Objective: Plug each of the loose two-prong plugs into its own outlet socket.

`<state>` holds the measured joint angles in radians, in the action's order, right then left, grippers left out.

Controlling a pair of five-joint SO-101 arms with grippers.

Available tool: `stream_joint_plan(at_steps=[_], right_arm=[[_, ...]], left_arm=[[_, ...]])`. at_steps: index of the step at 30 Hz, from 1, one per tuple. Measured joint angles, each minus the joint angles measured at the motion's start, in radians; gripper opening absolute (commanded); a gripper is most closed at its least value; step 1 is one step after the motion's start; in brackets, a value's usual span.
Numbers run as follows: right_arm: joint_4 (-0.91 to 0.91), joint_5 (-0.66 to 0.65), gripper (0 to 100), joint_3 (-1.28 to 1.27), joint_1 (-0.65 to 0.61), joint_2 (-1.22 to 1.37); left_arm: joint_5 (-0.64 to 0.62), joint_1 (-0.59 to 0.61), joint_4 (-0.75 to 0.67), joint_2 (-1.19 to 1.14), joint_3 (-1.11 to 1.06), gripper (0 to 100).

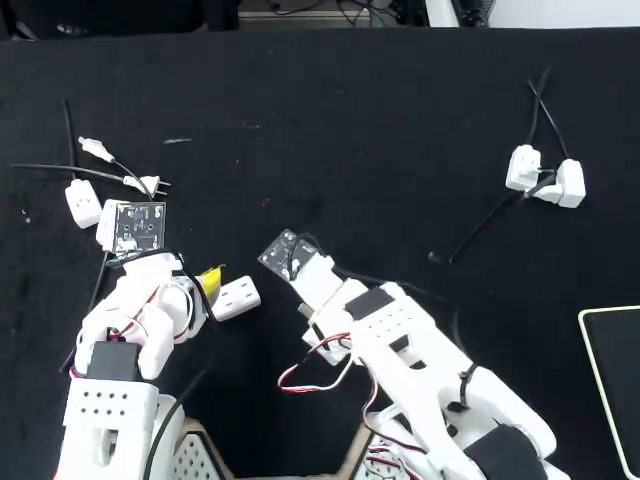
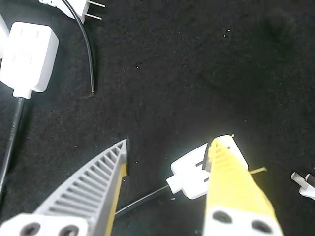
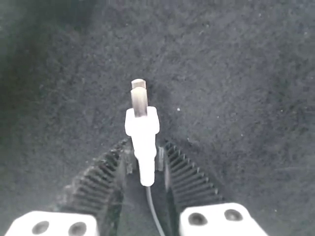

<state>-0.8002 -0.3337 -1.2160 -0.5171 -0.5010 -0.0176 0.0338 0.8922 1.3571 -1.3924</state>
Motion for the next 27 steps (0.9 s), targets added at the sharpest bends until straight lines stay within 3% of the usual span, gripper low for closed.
stream_joint_plan(at_steps=[5,27], right_arm=[[-0.015,0.018,14.9,0.023,-0.048,0.000],[0.014,0.020,11.6,0.018,-0.069,0.000]], left_arm=[[0.000,0.000,0.000,0.000,0.000,26],[0.002,0.000,0.000,0.000,-0.012,26]])
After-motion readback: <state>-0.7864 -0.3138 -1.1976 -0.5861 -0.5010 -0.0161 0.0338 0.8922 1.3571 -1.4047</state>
